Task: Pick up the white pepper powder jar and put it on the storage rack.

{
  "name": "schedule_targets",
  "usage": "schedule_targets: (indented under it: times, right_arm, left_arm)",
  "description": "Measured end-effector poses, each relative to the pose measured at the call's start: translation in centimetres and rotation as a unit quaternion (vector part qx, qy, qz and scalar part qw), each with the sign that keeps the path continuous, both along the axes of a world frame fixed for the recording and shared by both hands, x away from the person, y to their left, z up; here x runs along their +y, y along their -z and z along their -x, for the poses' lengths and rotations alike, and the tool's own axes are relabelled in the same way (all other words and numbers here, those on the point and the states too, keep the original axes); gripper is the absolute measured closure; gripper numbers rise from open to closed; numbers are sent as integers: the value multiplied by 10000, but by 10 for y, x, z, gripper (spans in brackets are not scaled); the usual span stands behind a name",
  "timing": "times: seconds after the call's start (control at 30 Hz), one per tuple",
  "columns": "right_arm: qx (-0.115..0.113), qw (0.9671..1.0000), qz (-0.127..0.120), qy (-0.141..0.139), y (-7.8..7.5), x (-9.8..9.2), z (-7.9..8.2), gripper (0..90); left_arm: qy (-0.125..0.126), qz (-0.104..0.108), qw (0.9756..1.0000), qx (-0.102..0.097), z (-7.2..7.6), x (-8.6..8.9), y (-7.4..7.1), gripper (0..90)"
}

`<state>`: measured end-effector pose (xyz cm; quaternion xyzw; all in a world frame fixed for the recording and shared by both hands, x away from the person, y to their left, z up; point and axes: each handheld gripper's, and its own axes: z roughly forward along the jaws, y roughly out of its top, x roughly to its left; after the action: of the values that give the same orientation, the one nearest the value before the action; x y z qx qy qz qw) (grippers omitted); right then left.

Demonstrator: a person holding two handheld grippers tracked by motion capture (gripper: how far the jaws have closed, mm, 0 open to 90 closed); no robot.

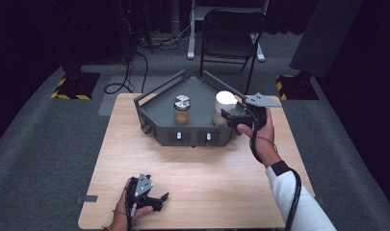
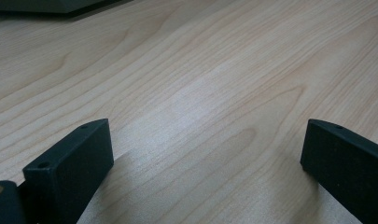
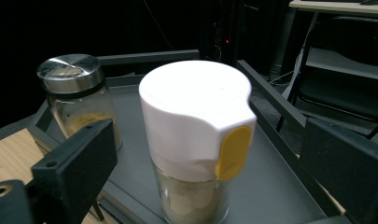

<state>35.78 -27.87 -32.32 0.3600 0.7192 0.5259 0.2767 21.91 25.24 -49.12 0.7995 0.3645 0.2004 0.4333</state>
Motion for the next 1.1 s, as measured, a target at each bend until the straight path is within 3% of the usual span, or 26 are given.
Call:
schedule_targets:
  times: [0.53, 1.1]
  right_arm:
    - [-220, 9997, -14, 103, -3, -24, 40, 30]
    - [-114, 9998, -153, 61, 23, -44, 62, 29]
  left_arm:
    - [-2, 3, 10000, -4, 0, 0, 0, 23]
    - [-12, 7, 10000, -4, 0, 0, 0, 22]
